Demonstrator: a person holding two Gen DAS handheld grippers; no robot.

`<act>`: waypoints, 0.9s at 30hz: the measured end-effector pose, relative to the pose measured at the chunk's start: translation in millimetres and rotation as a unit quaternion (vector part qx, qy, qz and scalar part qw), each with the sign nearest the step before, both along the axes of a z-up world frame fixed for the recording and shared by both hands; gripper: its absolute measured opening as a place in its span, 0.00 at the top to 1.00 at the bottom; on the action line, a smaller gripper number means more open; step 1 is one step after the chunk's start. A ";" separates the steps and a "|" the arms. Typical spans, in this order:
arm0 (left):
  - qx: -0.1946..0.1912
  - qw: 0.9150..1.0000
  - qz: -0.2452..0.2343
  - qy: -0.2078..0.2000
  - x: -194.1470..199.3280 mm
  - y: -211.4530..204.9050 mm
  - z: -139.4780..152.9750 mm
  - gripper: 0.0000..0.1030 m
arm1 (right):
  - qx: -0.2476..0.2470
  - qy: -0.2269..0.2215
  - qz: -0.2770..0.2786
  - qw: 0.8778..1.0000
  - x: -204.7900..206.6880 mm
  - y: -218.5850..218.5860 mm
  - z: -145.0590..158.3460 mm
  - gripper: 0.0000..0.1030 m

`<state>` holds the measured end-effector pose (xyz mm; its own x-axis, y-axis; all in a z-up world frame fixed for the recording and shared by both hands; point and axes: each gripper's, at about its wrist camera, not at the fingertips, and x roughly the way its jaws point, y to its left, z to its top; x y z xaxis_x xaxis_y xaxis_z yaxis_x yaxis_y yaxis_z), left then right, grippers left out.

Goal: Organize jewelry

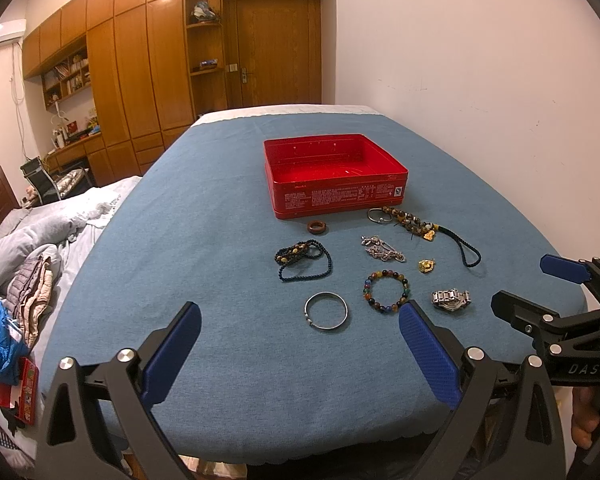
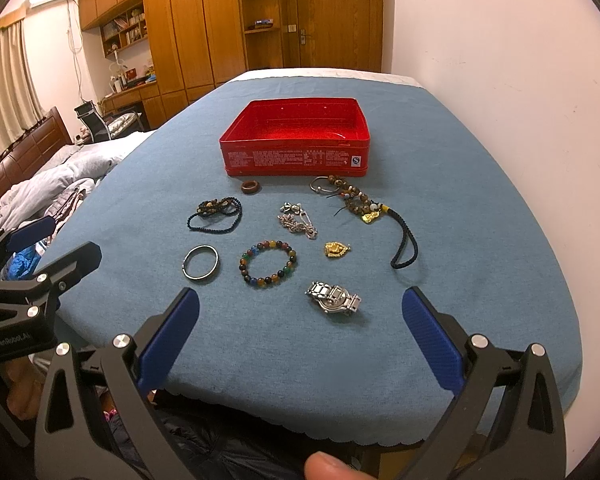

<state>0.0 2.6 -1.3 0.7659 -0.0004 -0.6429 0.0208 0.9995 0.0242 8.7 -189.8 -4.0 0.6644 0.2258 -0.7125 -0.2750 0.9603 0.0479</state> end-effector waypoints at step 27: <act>-0.001 1.000 0.000 0.001 -0.3 0.8 0.1 0.04 | -0.001 0.001 -0.001 1.000 1.7 1.4 1.3 0.03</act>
